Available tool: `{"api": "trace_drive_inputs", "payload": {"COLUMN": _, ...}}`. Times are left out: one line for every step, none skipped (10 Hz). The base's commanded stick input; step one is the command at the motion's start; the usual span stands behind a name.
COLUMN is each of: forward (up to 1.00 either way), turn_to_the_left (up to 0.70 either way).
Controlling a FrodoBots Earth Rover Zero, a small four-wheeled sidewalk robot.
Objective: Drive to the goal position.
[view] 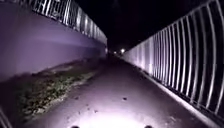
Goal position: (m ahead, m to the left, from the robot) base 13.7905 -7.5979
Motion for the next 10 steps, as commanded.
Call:
{"api": "trace_drive_inputs", "payload": {"forward": 0.70, "turn_to_the_left": 0.00}}
{"api": "trace_drive_inputs", "payload": {"forward": 0.70, "turn_to_the_left": 0.00}}
{"api": "trace_drive_inputs", "payload": {"forward": 0.70, "turn_to_the_left": 0.00}}
{"api": "trace_drive_inputs", "payload": {"forward": 0.70, "turn_to_the_left": 0.00}}
{"api": "trace_drive_inputs", "payload": {"forward": 0.70, "turn_to_the_left": 0.00}}
{"api": "trace_drive_inputs", "payload": {"forward": 0.70, "turn_to_the_left": 0.00}}
{"api": "trace_drive_inputs", "payload": {"forward": 0.70, "turn_to_the_left": 0.00}}
{"api": "trace_drive_inputs", "payload": {"forward": 0.70, "turn_to_the_left": 0.00}}
{"api": "trace_drive_inputs", "payload": {"forward": 0.70, "turn_to_the_left": 0.00}}
{"api": "trace_drive_inputs", "payload": {"forward": 0.70, "turn_to_the_left": 0.00}}
